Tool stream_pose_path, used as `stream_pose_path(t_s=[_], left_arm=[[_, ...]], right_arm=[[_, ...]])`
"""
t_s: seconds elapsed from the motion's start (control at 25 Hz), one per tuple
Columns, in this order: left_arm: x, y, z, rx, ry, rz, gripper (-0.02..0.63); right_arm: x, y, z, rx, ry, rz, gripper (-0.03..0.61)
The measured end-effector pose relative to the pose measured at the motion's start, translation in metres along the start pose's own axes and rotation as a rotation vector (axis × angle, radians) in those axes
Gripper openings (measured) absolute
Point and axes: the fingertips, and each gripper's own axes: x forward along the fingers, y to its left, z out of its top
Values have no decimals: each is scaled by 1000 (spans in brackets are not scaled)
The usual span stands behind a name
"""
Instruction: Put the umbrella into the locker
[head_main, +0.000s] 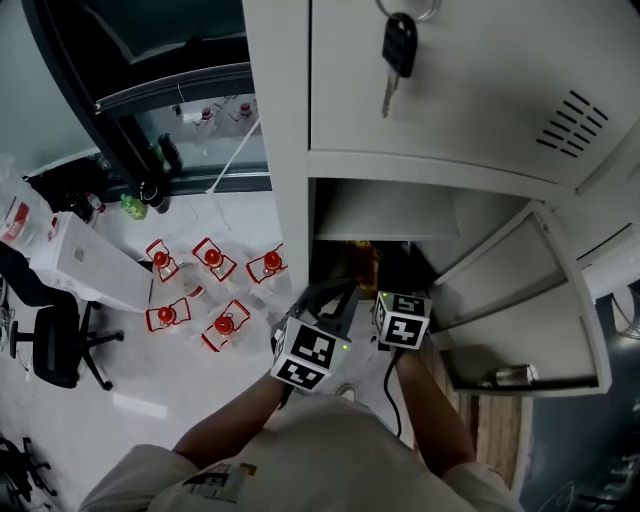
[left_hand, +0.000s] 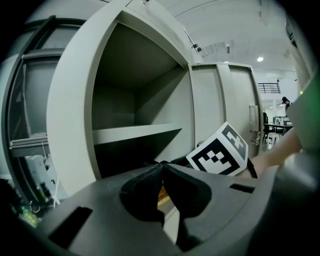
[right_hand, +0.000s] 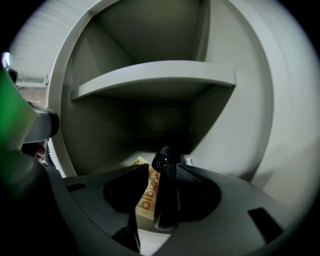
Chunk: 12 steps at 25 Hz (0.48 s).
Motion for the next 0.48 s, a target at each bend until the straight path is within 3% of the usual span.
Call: stream_pose_path(t_s=[0.32,0.48], left_arm=[[-17,7,14,15,-18,15,9],[-27,17,31,24,-56,31,9]], right_arm=[[-37,6,43,14,-123,12,153],[-59,17,71,5,-189,61,115]])
